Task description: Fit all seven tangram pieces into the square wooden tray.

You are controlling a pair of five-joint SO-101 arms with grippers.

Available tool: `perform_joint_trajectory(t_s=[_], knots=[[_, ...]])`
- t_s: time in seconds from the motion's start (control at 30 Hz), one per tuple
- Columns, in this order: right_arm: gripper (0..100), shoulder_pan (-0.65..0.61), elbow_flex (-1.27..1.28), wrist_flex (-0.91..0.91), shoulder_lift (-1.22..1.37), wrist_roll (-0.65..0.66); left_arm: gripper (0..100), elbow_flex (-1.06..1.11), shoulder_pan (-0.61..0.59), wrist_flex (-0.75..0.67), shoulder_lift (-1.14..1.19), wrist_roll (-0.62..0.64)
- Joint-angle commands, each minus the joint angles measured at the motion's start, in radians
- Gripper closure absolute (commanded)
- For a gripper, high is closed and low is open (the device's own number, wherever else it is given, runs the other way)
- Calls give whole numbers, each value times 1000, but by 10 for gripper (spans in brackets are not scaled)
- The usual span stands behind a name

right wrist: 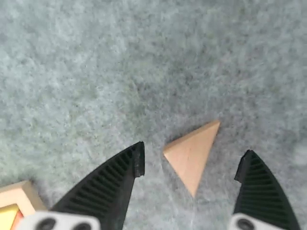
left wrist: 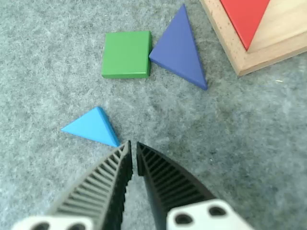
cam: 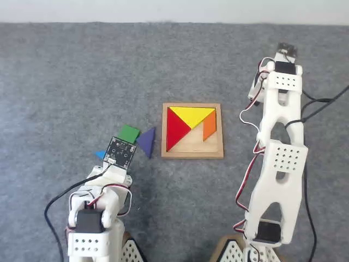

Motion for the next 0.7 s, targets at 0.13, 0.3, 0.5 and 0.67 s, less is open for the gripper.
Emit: perform_joint_trajectory(t_s=[0.13,0.3,0.5,0.67], knots=[[681,-2,-49,-19,-4,6,984,-7,-5,3,-23,-11],[681,-1,-52,-24,27,6,984,-7,-5,3,-23,-11],[681,-1,-52,-47,59,6,984,-7,-5,3,-23,-11],[682,-1,-52,-47,56,6,984,-7,-5,3,-23,-11]])
